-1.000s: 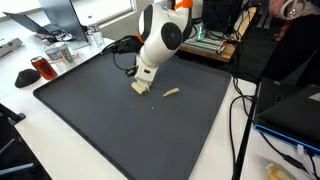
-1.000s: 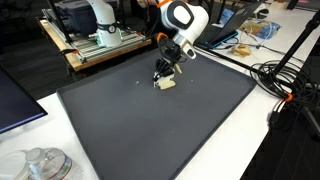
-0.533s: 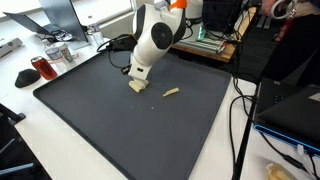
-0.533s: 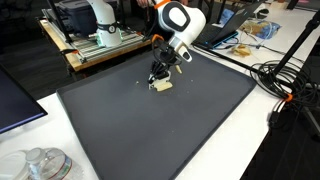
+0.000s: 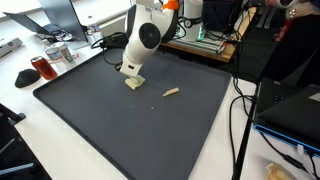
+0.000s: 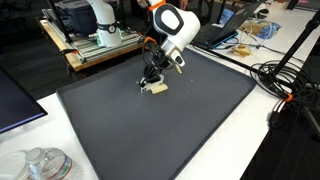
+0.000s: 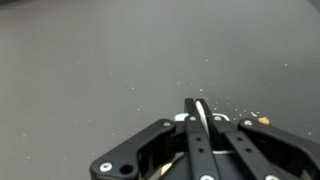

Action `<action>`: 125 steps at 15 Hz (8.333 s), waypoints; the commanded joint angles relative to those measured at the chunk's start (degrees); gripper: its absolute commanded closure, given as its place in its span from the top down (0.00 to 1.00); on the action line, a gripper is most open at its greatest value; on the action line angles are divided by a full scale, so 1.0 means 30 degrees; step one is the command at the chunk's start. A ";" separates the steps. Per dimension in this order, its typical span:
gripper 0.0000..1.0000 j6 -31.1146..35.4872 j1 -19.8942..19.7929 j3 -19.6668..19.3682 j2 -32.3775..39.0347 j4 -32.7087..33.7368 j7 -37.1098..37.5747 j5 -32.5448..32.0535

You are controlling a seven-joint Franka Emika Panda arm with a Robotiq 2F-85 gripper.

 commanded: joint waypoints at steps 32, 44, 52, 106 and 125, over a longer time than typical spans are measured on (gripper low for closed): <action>0.01 0.3944 0.0358 0.2518 -0.6770 -0.3024 -0.4453 0.8395; 0.01 0.6404 0.0020 0.1767 -0.5152 -0.3377 -0.4237 0.9341; 0.01 0.6623 0.0137 0.1109 -0.5972 -0.4614 -0.1880 0.9799; 0.01 1.0933 -0.6331 0.6476 -0.6597 -0.6845 -0.1070 1.3496; 0.01 0.2478 -0.4307 0.1482 -0.1877 0.1580 -0.8091 1.8102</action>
